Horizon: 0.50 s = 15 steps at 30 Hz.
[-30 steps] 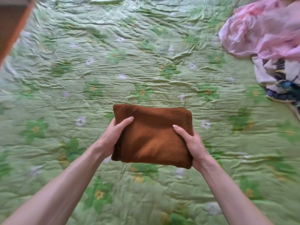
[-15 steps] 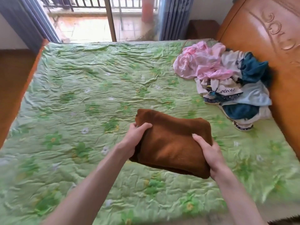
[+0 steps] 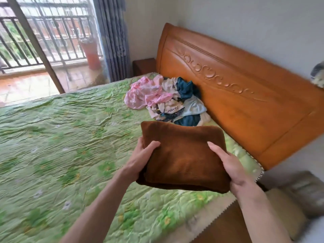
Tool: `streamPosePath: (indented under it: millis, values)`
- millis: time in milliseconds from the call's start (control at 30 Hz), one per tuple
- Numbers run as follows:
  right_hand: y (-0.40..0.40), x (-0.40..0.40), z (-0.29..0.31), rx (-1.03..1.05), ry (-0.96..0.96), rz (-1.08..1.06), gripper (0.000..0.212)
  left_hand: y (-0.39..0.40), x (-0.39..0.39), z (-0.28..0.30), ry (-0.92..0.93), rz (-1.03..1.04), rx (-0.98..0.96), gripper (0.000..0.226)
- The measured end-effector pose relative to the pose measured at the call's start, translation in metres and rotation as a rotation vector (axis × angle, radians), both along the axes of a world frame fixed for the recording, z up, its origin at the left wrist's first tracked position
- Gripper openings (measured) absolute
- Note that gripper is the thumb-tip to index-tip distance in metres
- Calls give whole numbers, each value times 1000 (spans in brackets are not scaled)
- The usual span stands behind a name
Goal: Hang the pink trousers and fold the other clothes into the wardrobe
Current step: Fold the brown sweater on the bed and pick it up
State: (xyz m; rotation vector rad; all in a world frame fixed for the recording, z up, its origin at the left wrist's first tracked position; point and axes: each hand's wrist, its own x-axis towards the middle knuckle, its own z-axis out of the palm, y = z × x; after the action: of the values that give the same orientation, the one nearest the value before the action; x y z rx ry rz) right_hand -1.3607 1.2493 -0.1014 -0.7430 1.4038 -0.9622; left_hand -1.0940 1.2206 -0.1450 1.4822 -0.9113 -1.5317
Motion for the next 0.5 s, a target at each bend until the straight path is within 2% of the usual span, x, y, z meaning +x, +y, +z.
streamPosePath:
  millis: [133,233,500]
  values:
    - [41,-57,27,-40,-174,0,42,-2,-62,24,107,-54,-17,44]
    - [61,-88,36,-88,-151,-93,52,-3,-102,41,136,-120,-37,43]
    - [117,-146,49,-163,-244,-458,43,-22,-192,70,196,-484,-98,50]
